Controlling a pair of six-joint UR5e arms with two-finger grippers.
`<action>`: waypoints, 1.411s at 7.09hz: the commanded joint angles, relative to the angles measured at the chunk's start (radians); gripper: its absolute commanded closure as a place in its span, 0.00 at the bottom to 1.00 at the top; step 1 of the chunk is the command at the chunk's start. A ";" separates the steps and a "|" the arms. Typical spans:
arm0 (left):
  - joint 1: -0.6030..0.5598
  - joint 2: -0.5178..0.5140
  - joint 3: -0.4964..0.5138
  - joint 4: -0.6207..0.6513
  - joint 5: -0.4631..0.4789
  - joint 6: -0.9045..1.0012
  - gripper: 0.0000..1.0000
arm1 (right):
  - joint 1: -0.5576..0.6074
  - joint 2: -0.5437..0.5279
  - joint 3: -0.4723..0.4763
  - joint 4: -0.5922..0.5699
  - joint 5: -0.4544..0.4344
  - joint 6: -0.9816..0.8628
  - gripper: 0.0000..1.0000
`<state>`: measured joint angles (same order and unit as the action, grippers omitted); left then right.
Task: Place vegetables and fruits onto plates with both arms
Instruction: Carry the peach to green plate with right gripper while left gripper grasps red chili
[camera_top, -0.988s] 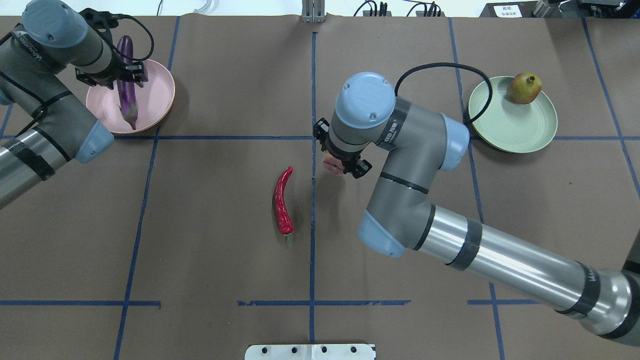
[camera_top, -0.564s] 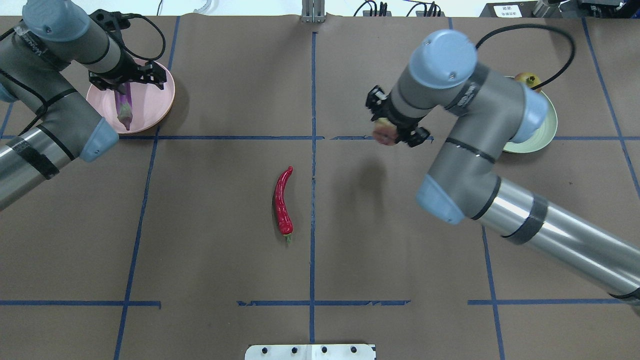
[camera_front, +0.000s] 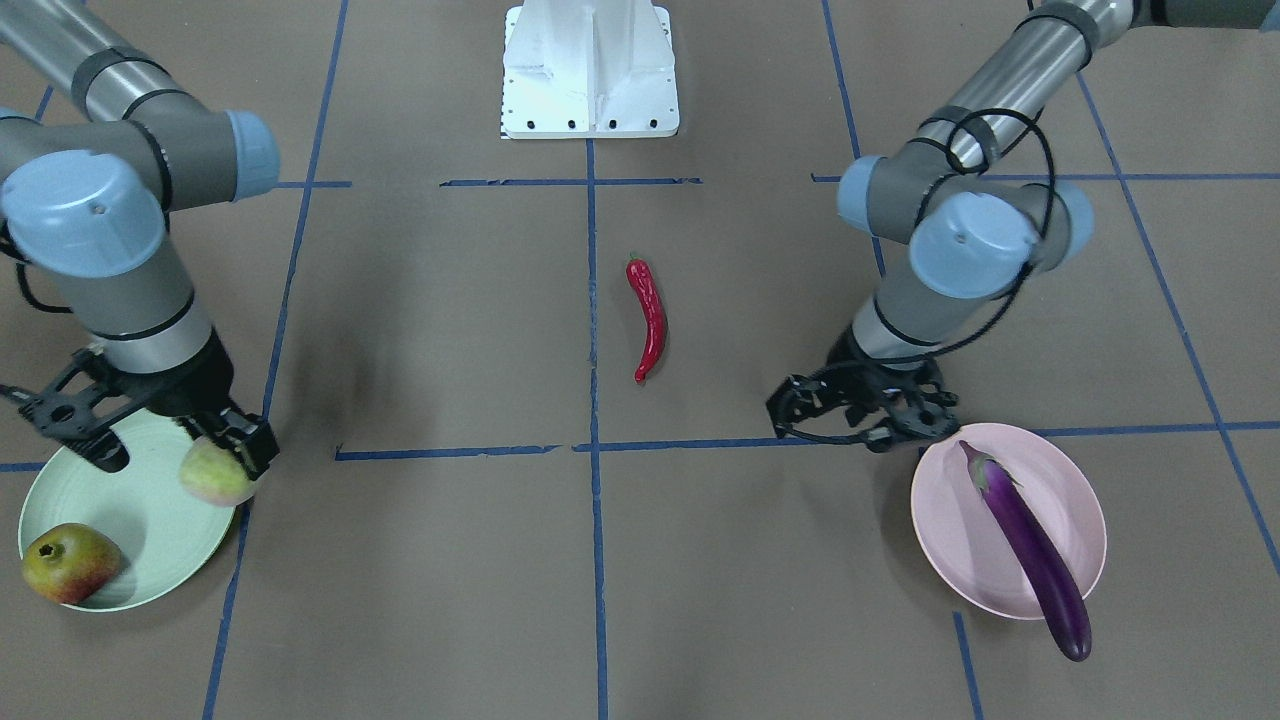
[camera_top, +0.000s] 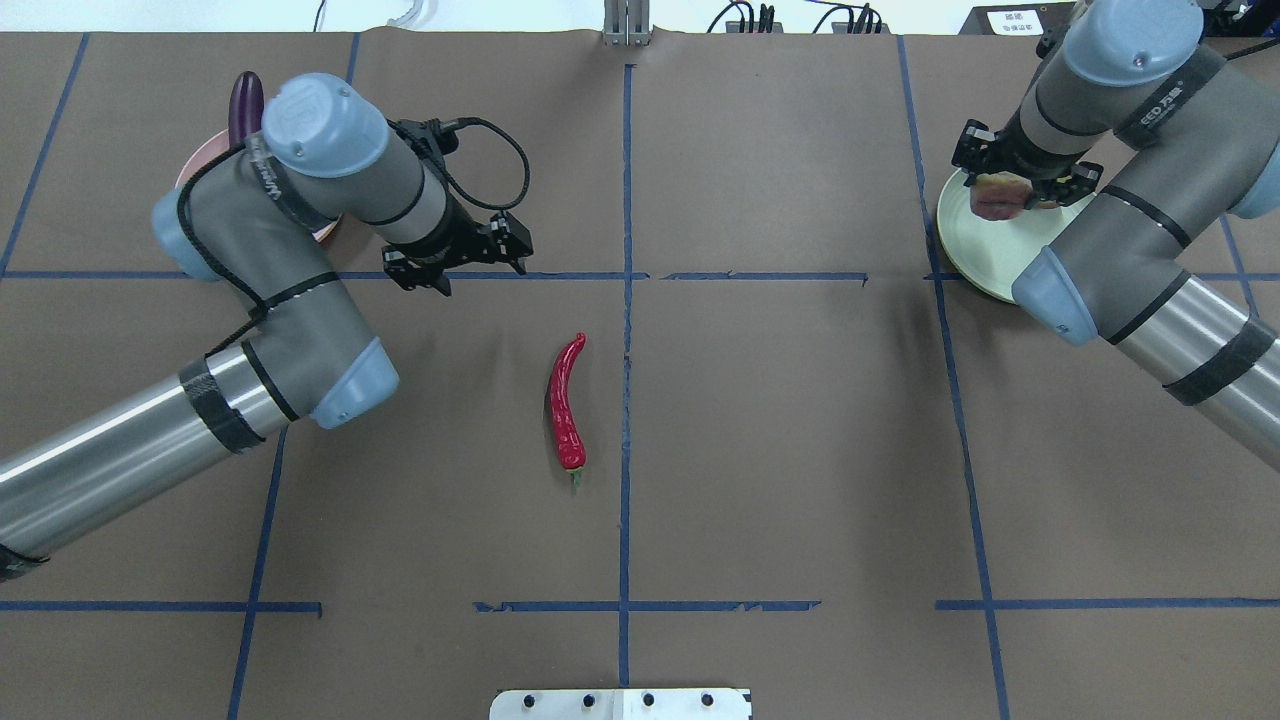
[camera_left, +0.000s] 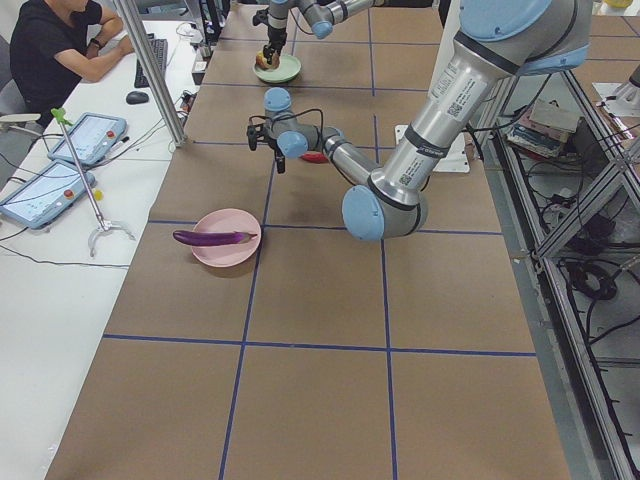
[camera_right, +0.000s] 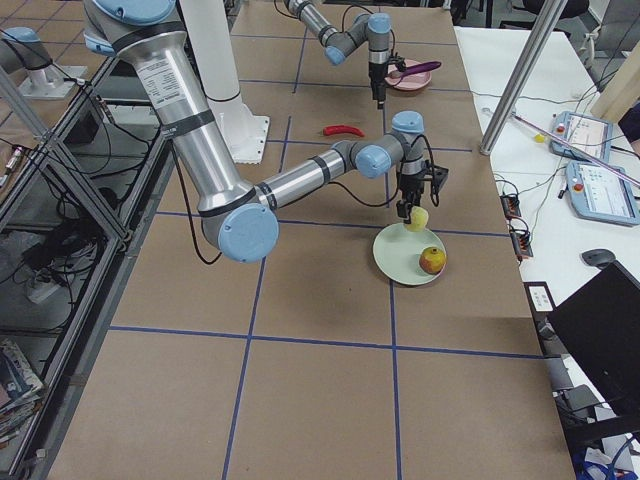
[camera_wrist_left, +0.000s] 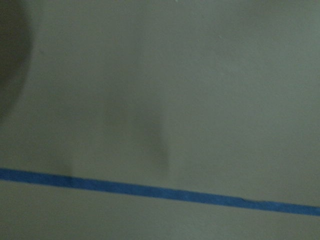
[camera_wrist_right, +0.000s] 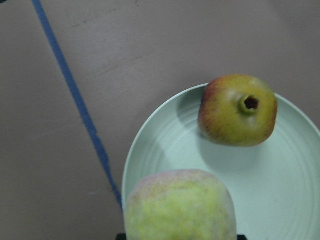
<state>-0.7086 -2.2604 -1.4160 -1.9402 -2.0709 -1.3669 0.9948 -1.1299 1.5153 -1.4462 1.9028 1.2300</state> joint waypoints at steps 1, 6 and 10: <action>0.099 -0.086 -0.026 0.165 0.110 -0.057 0.00 | 0.019 -0.030 -0.033 0.003 0.005 -0.066 0.34; 0.236 -0.079 -0.044 0.265 0.179 -0.046 0.54 | 0.038 -0.025 0.052 -0.002 0.099 -0.060 0.00; 0.094 0.052 -0.255 0.293 0.175 0.007 1.00 | 0.042 -0.077 0.169 -0.010 0.139 -0.049 0.00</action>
<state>-0.5382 -2.2846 -1.5566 -1.6458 -1.8942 -1.3976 1.0362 -1.1799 1.6368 -1.4549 2.0347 1.1799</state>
